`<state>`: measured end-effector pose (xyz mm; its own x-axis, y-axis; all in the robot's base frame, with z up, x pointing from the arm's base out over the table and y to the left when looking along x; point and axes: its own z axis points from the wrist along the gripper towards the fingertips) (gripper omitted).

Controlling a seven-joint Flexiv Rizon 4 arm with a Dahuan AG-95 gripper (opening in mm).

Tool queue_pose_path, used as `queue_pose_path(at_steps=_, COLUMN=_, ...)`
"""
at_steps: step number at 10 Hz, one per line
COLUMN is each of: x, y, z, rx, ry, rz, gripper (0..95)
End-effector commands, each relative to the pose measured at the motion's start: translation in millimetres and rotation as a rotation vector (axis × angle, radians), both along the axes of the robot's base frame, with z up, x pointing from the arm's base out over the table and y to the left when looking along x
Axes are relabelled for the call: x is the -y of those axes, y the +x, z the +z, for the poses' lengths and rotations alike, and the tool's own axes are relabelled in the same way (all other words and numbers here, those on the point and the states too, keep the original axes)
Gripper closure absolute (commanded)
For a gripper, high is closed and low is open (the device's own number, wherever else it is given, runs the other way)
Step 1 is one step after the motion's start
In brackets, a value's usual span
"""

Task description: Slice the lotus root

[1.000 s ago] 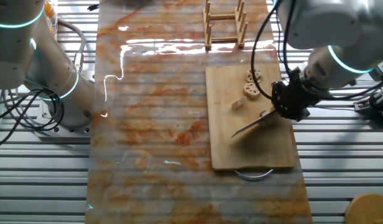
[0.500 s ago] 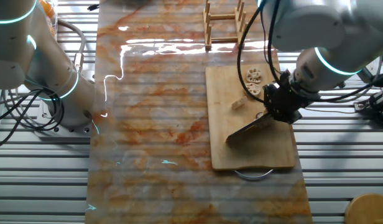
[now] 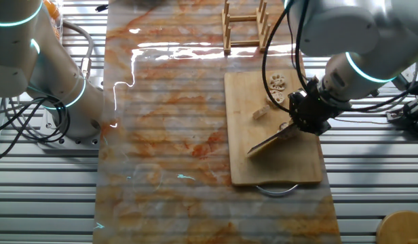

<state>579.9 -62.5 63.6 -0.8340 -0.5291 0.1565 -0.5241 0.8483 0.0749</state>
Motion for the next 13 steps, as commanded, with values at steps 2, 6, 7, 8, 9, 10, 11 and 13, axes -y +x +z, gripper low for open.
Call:
queue_pose_path(at_steps=2, x=-0.8, y=-4.1, z=-37.9, rx=-0.004, ry=0.023, rz=-0.023, gripper=95.0)
queue_pose_path(at_steps=6, x=-7.9, y=-4.0, z=-0.2, rx=0.009, ry=0.012, rz=-0.010, gripper=95.0)
queue_pose_path(at_steps=7, x=-6.4, y=-3.0, z=10.3, rx=0.007, ry=0.018, rz=-0.003, gripper=95.0)
queue_pose_path(at_steps=8, x=-6.1, y=-2.3, z=14.2, rx=0.004, ry=0.025, rz=-0.006, gripper=95.0)
queue_pose_path(at_steps=9, x=-7.2, y=-3.0, z=16.6, rx=0.008, ry=0.036, rz=-0.016, gripper=95.0)
queue_pose_path(at_steps=10, x=-7.9, y=-3.6, z=18.1, rx=0.013, ry=0.036, rz=-0.018, gripper=95.0)
queue_pose_path(at_steps=11, x=-9.8, y=-4.0, z=21.2, rx=0.013, ry=0.036, rz=-0.022, gripper=95.0)
queue_pose_path(at_steps=13, x=-11.9, y=-2.9, z=24.3, rx=0.014, ry=0.032, rz=-0.022, gripper=95.0)
